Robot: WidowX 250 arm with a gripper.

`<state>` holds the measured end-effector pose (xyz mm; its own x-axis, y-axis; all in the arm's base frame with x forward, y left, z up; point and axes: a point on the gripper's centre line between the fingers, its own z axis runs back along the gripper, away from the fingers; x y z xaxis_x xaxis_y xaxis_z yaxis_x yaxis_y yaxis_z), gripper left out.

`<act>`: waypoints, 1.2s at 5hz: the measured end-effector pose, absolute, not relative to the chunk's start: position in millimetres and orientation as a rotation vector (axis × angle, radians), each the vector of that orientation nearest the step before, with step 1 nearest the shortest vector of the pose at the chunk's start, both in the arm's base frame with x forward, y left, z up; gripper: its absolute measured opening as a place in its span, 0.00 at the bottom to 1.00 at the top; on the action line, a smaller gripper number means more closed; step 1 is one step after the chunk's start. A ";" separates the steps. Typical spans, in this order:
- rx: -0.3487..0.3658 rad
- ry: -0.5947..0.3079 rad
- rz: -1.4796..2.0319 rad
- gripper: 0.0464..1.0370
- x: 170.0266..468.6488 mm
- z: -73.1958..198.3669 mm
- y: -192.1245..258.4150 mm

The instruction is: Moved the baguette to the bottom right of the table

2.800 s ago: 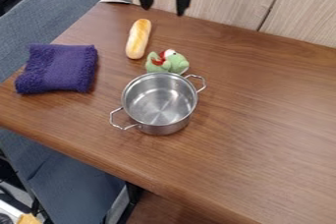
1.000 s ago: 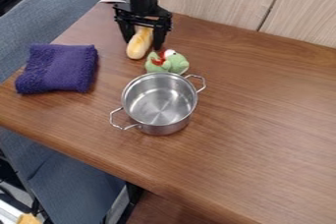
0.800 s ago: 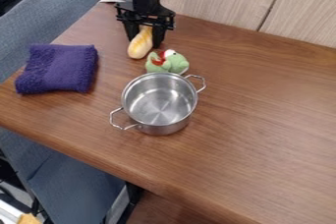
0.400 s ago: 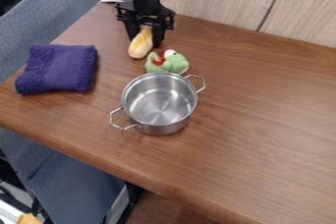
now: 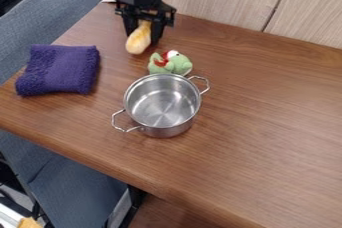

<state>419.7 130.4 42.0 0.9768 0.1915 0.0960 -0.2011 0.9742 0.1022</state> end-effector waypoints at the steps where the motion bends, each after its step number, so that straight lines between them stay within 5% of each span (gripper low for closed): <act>1: 0.113 -0.053 0.202 0.62 414.3 48.7 129.3; 4: 0.051 -0.155 0.032 0.62 367.9 128.5 55.2; 6: 0.042 -0.163 -0.182 0.62 312.8 128.5 -37.3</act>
